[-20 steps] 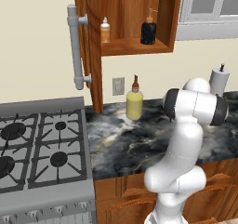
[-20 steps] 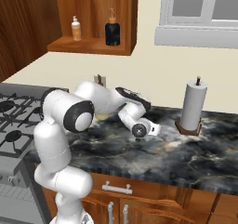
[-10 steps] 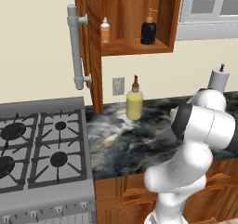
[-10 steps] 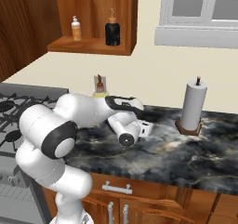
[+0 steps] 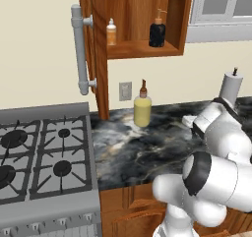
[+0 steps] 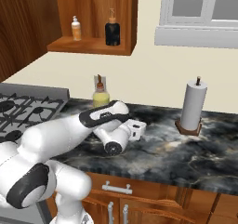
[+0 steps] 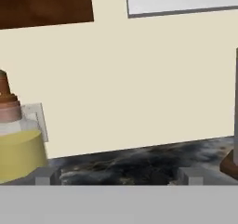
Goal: Pick the soap dispenser and dish brush from the cabinet and place them on the counter.
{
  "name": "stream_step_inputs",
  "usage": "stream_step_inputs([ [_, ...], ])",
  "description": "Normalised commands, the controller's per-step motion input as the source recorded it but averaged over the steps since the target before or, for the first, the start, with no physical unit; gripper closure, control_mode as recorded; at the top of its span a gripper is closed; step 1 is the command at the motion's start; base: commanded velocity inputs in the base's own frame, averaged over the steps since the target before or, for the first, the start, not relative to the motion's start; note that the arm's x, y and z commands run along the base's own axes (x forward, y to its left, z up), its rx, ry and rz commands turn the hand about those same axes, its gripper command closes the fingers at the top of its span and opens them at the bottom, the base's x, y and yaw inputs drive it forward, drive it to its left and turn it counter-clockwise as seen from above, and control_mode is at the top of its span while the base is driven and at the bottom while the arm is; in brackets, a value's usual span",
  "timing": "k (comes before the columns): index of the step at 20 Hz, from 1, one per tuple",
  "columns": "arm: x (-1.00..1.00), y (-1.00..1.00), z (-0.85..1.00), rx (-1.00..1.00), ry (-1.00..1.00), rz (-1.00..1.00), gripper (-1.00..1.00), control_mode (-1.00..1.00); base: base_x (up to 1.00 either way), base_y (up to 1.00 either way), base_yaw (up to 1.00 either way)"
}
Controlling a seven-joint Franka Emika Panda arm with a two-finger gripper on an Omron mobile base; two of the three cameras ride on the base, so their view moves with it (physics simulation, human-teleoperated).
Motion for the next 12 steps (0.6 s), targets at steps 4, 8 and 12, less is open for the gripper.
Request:
stream_step_inputs([
  [4, -0.58, 0.0, 0.7, 0.0, 0.08, 0.09, -1.0, -1.0, 0.0, 0.0, 0.0],
  [8, -0.57, -0.01, 0.63, 0.0, 0.15, 0.15, -1.0, -1.0, 0.0, 0.0, 0.0],
  [12, -0.54, -0.04, 0.51, 0.0, 0.22, 0.18, -1.0, -1.0, 0.0, 0.0, 0.0],
])
